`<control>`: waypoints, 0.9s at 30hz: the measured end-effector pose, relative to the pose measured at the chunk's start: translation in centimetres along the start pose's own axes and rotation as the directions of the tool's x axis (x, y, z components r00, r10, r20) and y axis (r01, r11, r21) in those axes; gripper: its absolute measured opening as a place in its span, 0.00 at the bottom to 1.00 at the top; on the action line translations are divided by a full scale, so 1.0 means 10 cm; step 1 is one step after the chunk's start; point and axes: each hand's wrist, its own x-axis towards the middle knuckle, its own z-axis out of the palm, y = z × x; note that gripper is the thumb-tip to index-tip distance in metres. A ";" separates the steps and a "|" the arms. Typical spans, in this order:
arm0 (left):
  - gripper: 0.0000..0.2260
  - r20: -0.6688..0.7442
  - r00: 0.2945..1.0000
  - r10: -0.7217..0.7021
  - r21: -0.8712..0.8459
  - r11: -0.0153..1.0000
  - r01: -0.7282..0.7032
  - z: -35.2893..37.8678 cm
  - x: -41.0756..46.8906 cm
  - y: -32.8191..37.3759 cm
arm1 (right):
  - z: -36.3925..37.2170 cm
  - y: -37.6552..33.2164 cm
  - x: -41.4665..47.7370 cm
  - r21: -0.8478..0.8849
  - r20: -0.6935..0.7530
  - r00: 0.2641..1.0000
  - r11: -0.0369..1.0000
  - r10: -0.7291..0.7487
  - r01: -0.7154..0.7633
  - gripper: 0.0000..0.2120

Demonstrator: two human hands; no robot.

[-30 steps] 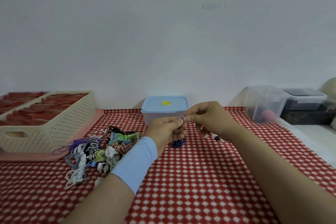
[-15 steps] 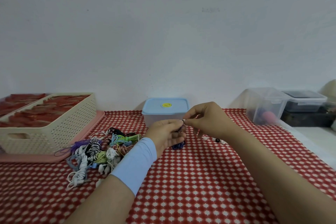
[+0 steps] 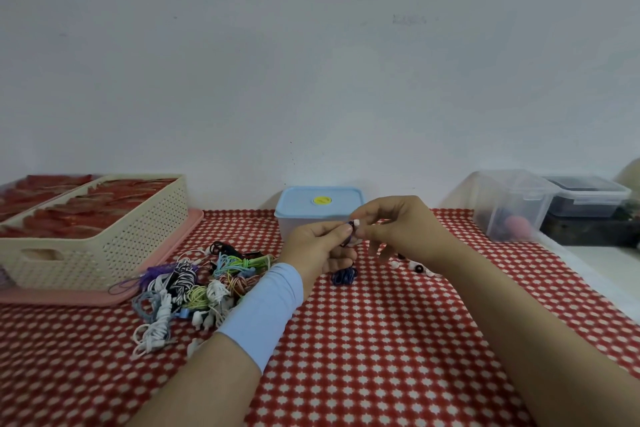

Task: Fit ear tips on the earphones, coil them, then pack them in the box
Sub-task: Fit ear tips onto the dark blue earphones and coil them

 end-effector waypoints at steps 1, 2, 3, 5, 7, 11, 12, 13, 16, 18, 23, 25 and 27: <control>0.07 0.002 1.000 -0.003 0.010 1.000 0.003 0.00 0.00 0.00 | -0.01 0.01 0.01 -0.021 0.003 1.000 1.000 -0.002 0.002 0.05; 0.07 0.005 1.000 -0.006 0.021 1.000 0.006 -0.01 0.00 0.00 | -0.02 0.01 0.02 -0.042 -0.001 1.000 0.999 -0.003 0.003 0.04; 0.07 0.008 1.000 -0.009 0.030 1.000 0.008 -0.01 0.00 0.00 | -0.02 0.02 0.02 -0.060 -0.008 1.000 0.998 -0.004 0.004 0.03; 0.07 0.013 1.000 -0.010 0.041 0.999 0.009 -0.01 0.00 0.00 | -0.02 0.02 0.02 -0.085 -0.012 1.000 0.996 -0.011 0.010 0.03; 0.05 0.006 1.000 -0.001 0.059 0.998 0.001 -0.02 0.00 -0.01 | -0.02 0.00 0.01 -0.093 0.004 1.000 0.996 -0.012 0.012 0.03; 0.06 0.010 0.999 0.037 0.092 0.995 -0.038 -0.04 0.01 -0.01 | -0.08 -0.02 -0.01 -0.025 0.075 0.996 0.999 0.038 -0.036 0.06; 0.06 0.022 0.999 0.048 0.110 0.993 -0.050 -0.05 0.01 -0.01 | -0.10 -0.02 -0.02 0.009 0.092 0.994 0.998 0.053 -0.055 0.06; 0.06 0.034 0.998 0.056 0.127 0.990 -0.060 -0.06 0.00 -0.01 | -0.12 -0.01 -0.03 0.038 0.108 0.992 0.997 0.065 -0.070 0.06; 0.06 0.068 0.995 0.071 0.151 0.985 -0.080 -0.07 0.00 -0.01 | -0.13 0.00 -0.04 0.079 0.131 0.988 0.992 0.085 -0.096 0.06; 0.06 0.084 0.994 0.073 0.141 0.986 -0.084 -0.06 0.00 -0.01 | -0.13 0.00 -0.05 0.095 0.136 0.987 0.990 0.091 -0.104 0.06; 0.05 0.117 0.991 0.070 0.124 0.989 -0.084 -0.08 0.00 0.00 | -0.12 0.00 -0.05 0.106 0.145 0.985 0.988 0.093 -0.109 0.07; 0.06 0.117 0.991 0.070 0.119 0.989 -0.084 -0.07 0.00 0.00 | -0.12 0.00 -0.05 0.109 0.149 0.984 0.987 0.097 -0.114 0.07; 0.06 0.115 0.991 0.070 0.115 0.990 -0.083 -0.07 0.00 0.00 | -0.13 -0.01 -0.04 0.109 0.155 0.982 0.986 0.106 -0.124 0.07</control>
